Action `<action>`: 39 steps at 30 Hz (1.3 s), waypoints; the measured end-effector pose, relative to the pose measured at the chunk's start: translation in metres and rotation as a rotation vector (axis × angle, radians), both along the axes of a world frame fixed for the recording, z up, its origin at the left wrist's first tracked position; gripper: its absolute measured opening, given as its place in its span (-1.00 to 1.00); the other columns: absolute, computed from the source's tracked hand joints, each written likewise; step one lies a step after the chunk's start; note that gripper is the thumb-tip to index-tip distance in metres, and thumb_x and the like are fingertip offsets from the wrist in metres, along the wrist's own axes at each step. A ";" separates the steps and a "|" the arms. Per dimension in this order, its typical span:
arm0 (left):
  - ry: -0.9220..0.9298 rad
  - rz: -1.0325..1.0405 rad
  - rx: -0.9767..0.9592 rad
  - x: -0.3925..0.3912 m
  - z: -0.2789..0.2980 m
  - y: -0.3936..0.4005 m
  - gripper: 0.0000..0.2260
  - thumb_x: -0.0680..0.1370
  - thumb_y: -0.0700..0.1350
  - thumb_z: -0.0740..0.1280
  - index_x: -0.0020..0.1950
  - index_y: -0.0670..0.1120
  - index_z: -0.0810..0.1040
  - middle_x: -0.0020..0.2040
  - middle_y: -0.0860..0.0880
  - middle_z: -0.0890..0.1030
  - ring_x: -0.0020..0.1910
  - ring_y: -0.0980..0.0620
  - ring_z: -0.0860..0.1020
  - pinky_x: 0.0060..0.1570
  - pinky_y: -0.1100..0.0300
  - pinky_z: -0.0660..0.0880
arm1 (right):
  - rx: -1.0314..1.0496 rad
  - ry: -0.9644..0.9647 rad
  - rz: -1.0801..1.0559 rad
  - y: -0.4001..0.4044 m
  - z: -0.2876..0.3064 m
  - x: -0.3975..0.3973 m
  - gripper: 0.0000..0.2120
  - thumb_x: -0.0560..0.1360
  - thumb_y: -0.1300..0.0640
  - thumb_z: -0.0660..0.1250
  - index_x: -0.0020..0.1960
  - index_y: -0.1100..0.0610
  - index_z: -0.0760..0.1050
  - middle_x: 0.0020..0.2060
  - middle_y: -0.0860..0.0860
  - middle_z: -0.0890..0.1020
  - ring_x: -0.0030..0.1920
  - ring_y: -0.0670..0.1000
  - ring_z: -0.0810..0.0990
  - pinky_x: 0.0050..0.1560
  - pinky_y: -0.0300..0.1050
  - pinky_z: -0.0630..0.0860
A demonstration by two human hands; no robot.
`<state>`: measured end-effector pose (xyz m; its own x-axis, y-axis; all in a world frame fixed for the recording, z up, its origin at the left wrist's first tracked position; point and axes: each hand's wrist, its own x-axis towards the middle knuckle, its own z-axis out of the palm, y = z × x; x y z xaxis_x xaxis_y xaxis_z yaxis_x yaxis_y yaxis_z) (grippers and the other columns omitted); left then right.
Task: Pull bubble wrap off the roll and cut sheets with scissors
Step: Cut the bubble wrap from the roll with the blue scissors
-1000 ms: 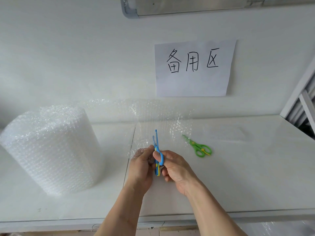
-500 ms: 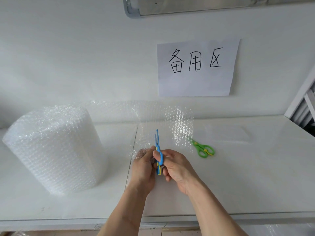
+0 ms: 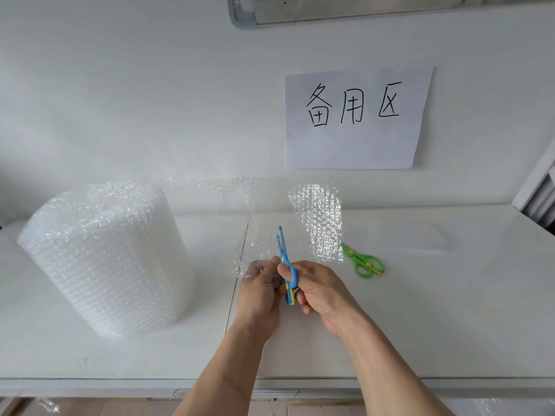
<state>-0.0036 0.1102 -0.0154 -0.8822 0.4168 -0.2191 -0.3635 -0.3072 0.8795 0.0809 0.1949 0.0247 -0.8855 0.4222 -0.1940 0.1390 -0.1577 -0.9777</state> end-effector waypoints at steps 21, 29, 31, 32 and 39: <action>0.057 -0.122 0.101 0.014 0.016 -0.006 -0.69 0.59 0.01 0.28 -0.03 -0.26 0.56 -0.27 -0.30 0.53 -0.42 -0.18 0.45 -0.36 -0.04 0.43 | -0.047 0.009 0.044 0.002 -0.003 -0.005 -0.65 0.40 -0.09 0.48 0.00 0.18 0.63 -0.33 0.03 0.53 -0.49 -0.11 0.34 -0.53 -0.25 0.22; 0.058 -0.120 0.077 0.015 0.016 -0.004 -0.76 0.66 -0.14 0.20 0.02 -0.31 0.54 -0.21 -0.32 0.54 -0.45 -0.15 0.44 -0.43 0.04 0.44 | -0.052 0.050 0.014 -0.001 -0.006 -0.008 -0.79 0.42 -0.06 0.47 -0.04 0.05 0.66 -0.25 0.12 0.47 -0.47 -0.08 0.32 -0.53 -0.24 0.21; 0.054 -0.095 0.060 0.016 0.015 -0.003 -0.75 0.65 -0.14 0.20 0.06 -0.34 0.51 -0.22 -0.32 0.54 -0.47 -0.15 0.44 -0.45 0.06 0.43 | -0.054 0.054 0.001 -0.003 -0.006 -0.009 -0.84 0.42 -0.07 0.47 -0.14 0.03 0.65 -0.29 0.11 0.48 -0.48 -0.07 0.31 -0.53 -0.24 0.20; 0.051 -0.084 0.055 0.016 0.015 -0.003 -0.75 0.65 -0.14 0.20 0.06 -0.34 0.51 -0.24 -0.31 0.53 -0.48 -0.14 0.43 -0.45 0.07 0.43 | -0.058 0.055 -0.005 -0.004 -0.006 -0.009 -0.84 0.41 -0.07 0.47 -0.17 0.02 0.65 -0.33 0.08 0.48 -0.48 -0.07 0.30 -0.53 -0.24 0.19; 0.016 -0.062 0.067 0.018 0.019 -0.004 -0.80 0.65 -0.19 0.20 0.06 -0.30 0.54 -0.28 -0.23 0.59 -0.46 -0.06 0.56 -0.50 0.18 0.50 | -0.115 0.052 -0.024 -0.008 -0.004 -0.006 -0.82 0.44 0.00 0.47 -0.09 0.11 0.65 -0.44 -0.02 0.51 -0.51 -0.11 0.33 -0.51 -0.30 0.20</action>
